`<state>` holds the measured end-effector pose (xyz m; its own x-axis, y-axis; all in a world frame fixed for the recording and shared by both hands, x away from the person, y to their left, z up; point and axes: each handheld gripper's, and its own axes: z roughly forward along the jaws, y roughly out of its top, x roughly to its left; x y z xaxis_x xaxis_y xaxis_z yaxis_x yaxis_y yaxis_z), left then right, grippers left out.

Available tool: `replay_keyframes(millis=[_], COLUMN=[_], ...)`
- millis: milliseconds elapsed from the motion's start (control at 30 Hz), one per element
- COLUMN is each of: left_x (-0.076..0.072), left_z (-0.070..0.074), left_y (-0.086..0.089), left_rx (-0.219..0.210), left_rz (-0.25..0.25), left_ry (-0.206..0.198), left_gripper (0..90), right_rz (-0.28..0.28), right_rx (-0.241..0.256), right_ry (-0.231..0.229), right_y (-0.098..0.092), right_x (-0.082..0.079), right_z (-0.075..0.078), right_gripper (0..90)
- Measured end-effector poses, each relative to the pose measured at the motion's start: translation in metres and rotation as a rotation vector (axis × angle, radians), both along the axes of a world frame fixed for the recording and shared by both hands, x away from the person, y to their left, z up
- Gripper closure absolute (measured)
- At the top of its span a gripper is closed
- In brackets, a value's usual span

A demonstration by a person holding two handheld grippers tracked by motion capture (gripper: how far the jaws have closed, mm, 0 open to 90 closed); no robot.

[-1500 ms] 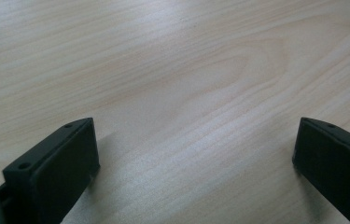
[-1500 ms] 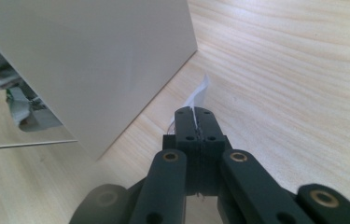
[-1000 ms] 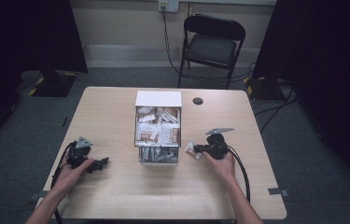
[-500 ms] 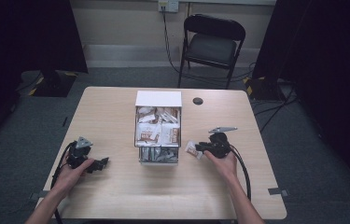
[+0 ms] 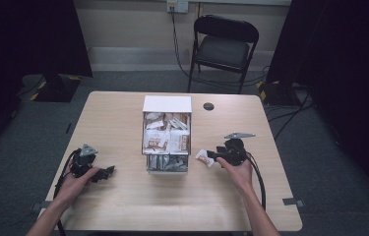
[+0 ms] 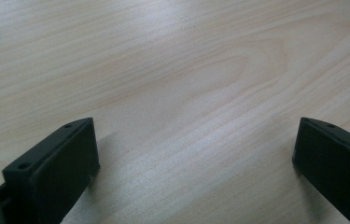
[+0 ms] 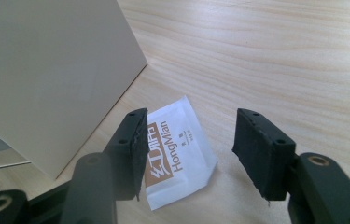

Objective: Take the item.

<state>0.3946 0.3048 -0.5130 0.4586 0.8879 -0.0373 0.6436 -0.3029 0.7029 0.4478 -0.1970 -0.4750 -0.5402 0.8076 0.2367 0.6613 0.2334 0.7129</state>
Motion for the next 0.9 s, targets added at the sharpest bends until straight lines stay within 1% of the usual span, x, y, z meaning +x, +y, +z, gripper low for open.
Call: replay_keyframes(millis=[100,167,233,300,367,400,467,567,633,767,833,900], left_x=[0.000,0.000,0.000,0.000,0.000,0.000,0.000,0.000,0.000,0.000,0.000,0.000], left_z=[0.000,0.000,0.000,0.000,0.000,0.000,0.000,0.000,0.000,0.000,0.000,0.000], left_y=[0.000,0.000,0.000,0.000,0.000,0.000,0.000,0.000,0.000,0.000,0.000,0.000], left_rx=[0.000,0.000,0.000,0.000,0.001,0.001,0.002,0.001,0.001,0.001,0.001,0.001], left_rz=[0.000,0.000,0.000,0.000,-0.001,-0.002,-0.003,-0.002,-0.003,-0.003,-0.002,-0.003], left_ry=[0.000,0.000,0.000,0.000,0.000,0.000,0.000,0.000,0.000,0.000,0.000,0.000], left_gripper=[0.0,0.0,0.0,0.0,0.0,0.0,0.0,0.0,0.0,0.0,0.0,0.0], right_rz=[-0.006,-0.021,-0.031,-0.037,-0.037,-0.038,-0.044,-0.054,-0.059,-0.069,-0.079,-0.104], right_rx=[-0.004,0.006,0.005,0.007,-0.008,-0.006,-0.004,0.015,0.018,0.035,0.035,0.033], right_ry=[-0.015,-0.023,-0.034,-0.032,-0.032,-0.031,-0.037,-0.043,-0.046,-0.050,-0.058,-0.052], right_y=[-0.003,-0.007,-0.011,-0.014,-0.017,-0.020,-0.024,-0.030,-0.033,-0.039,-0.045,-0.050], right_x=[-0.002,-0.004,-0.007,-0.009,-0.013,-0.015,-0.018,-0.025,-0.031,-0.041,-0.047,-0.052], right_z=[0.005,0.009,0.014,0.017,0.020,0.021,0.024,0.029,0.031,0.035,0.037,0.037], right_gripper=[40.6,38.9,36.4,34.4,33.5,32.5,30.7,29.1,26.1,23.7,21.5,19.8])
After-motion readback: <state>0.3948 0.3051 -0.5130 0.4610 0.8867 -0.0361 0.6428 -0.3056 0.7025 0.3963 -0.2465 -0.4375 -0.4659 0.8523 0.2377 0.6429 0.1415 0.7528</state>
